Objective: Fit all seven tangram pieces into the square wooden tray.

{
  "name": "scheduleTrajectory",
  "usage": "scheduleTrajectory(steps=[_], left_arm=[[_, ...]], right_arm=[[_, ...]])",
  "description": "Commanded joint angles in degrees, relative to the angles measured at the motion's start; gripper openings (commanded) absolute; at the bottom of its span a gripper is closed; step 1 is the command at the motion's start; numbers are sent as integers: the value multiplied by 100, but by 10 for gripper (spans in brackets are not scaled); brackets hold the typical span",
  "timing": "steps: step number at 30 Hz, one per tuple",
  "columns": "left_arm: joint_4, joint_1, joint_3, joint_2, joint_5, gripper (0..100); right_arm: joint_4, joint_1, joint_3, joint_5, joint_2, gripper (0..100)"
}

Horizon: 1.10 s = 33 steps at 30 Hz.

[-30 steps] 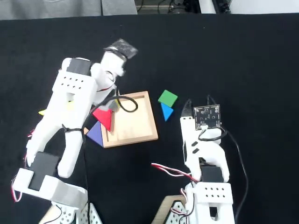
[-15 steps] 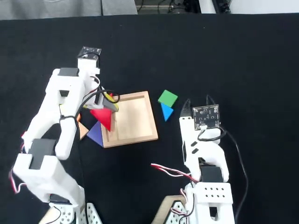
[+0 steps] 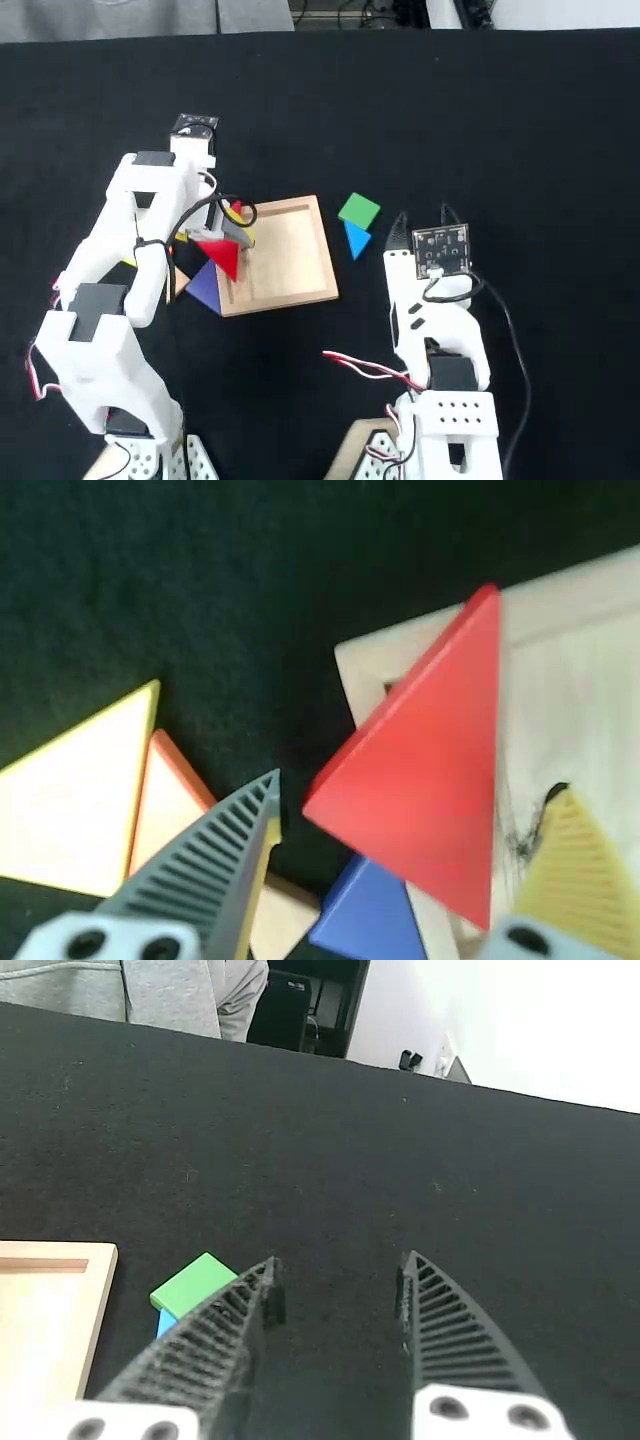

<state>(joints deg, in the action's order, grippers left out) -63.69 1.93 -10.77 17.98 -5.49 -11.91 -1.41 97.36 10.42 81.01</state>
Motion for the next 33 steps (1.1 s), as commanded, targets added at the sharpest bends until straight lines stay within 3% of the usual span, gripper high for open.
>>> scheduleTrajectory(steps=[1, 15, 22, 33], left_arm=[[202, 22, 40, -26, 325, 385], [185, -110, -31, 141, 431, 383], [211, -110, 57, 193, 431, 289], [158, -145, 110, 158, 431, 285]], right_arm=[[114, 62, -13, 26, -40, 198], [114, 62, -13, 26, -40, 198], [114, 62, -13, 26, -40, 198], [114, 70, -13, 26, -40, 198]])
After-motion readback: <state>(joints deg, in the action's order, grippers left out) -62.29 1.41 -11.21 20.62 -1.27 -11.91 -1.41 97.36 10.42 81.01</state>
